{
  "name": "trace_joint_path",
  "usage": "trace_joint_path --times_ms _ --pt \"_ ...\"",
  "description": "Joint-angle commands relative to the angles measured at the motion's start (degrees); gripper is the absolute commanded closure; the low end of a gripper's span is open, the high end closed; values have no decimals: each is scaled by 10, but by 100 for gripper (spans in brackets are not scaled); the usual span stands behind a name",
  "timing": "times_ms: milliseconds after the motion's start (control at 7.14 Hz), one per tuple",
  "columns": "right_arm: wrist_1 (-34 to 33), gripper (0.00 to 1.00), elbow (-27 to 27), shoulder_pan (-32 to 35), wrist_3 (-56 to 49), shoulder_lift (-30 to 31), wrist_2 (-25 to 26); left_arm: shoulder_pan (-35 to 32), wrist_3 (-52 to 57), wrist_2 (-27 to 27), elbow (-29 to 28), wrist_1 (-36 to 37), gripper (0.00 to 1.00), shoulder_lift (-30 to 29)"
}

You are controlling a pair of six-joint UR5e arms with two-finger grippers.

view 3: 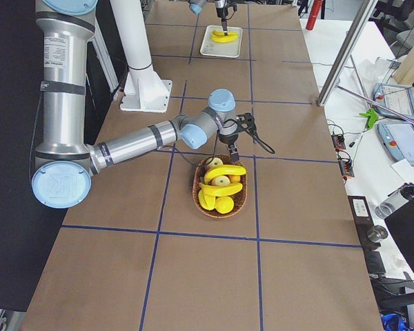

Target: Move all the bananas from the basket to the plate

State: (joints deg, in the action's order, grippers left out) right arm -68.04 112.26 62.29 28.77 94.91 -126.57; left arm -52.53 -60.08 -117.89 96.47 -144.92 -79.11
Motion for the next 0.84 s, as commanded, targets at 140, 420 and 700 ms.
trace_joint_path --times_ms 140,420,700 --pt "7 0 -82 119 -60 38 -139 -2 -3 -3 6 0 1 -4" --pt "74 1 -105 124 -45 90 -143 -1 -8 -3 3 0 1 -10" --pt "148 1 -123 99 41 92 -143 1 -8 -2 -1 1 1 -17"
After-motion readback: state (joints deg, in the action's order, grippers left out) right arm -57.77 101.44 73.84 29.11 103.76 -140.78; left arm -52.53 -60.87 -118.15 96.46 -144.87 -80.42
